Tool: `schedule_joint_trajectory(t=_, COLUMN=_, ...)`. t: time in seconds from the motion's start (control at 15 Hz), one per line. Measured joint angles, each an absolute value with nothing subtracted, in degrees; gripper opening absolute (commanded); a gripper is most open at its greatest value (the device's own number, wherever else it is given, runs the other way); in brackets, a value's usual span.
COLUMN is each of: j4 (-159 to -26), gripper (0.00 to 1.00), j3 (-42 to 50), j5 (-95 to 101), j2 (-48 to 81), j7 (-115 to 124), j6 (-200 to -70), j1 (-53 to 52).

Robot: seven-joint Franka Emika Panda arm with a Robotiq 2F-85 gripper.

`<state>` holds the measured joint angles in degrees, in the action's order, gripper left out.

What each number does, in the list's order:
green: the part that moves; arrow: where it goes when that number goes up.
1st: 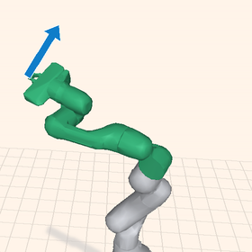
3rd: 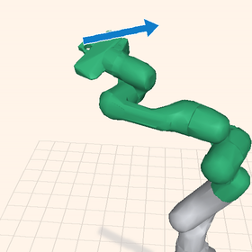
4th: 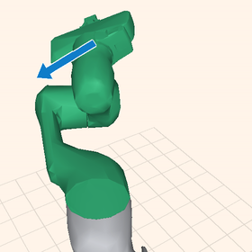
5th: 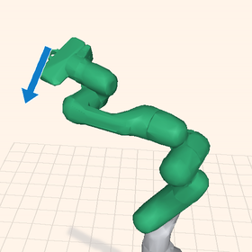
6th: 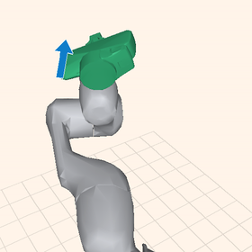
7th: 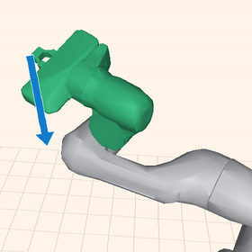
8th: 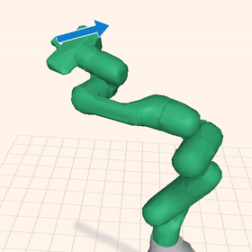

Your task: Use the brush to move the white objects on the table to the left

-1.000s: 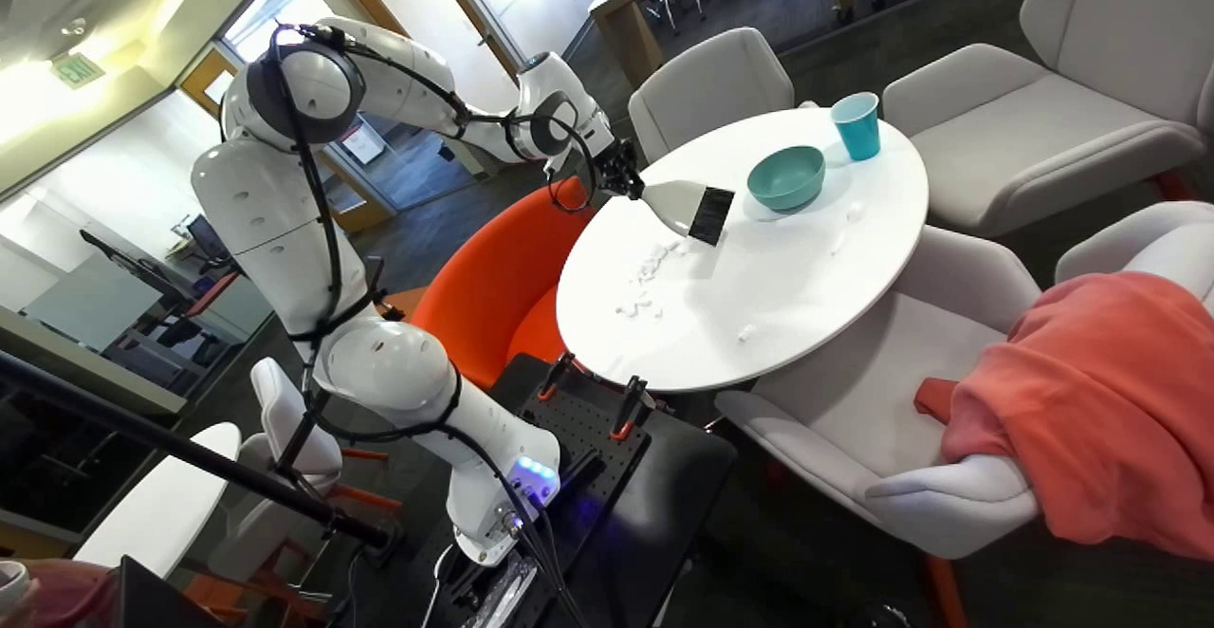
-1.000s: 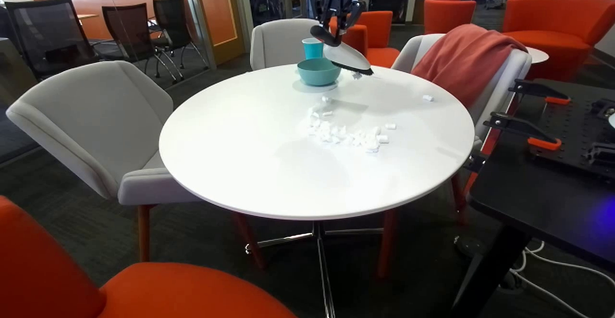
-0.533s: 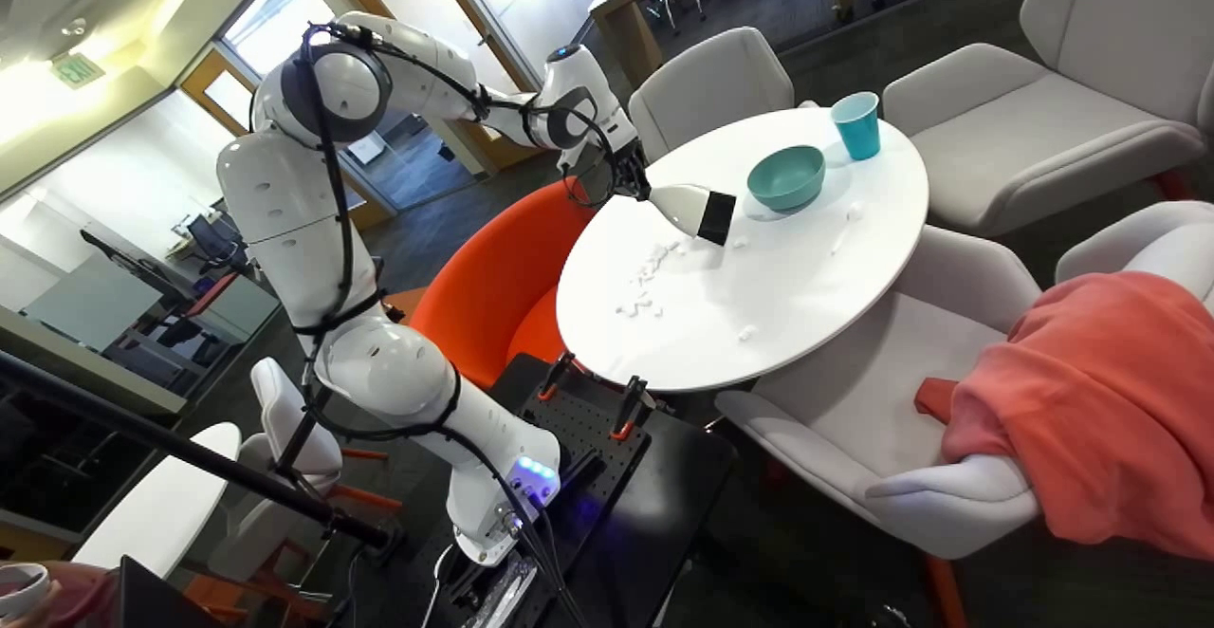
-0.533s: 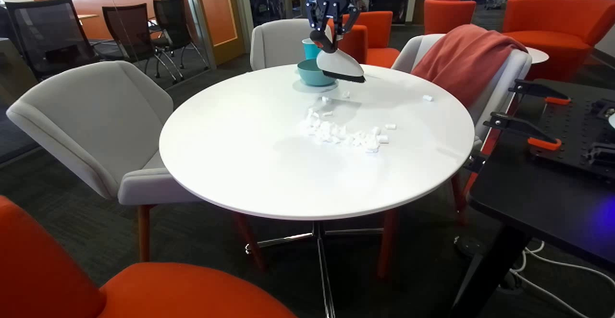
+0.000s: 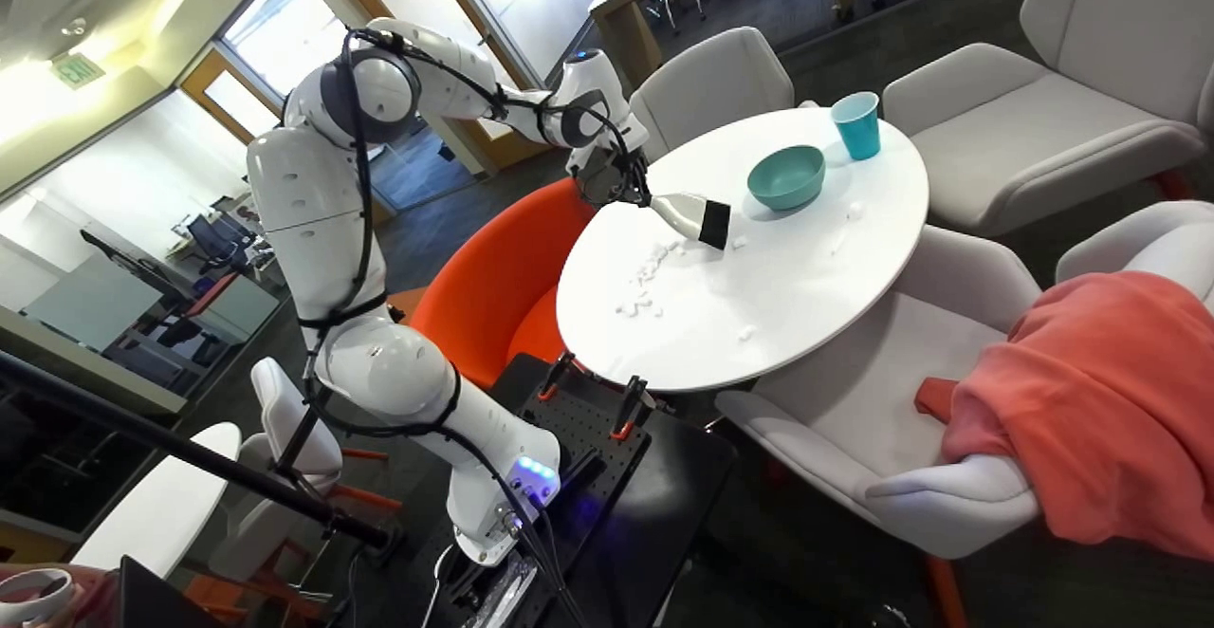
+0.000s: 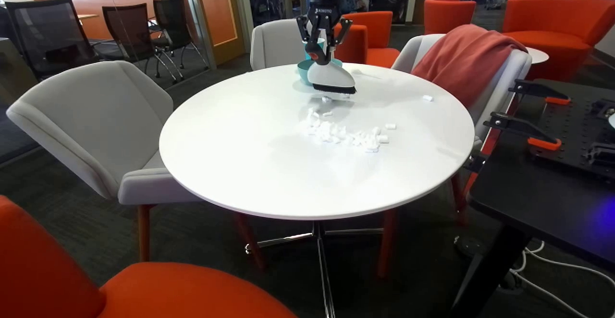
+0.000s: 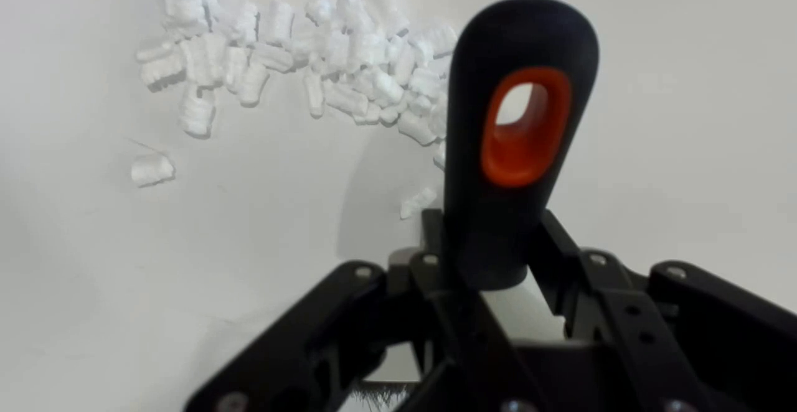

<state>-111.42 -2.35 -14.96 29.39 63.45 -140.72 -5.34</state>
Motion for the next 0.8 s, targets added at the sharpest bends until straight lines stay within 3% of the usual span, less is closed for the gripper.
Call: schedule_joint_trajectory(t=0.8, j4=-106.8, gripper=0.12, j3=-6.4, j5=-21.6, j2=34.0, j7=54.4, j6=-135.9, j1=-5.4)
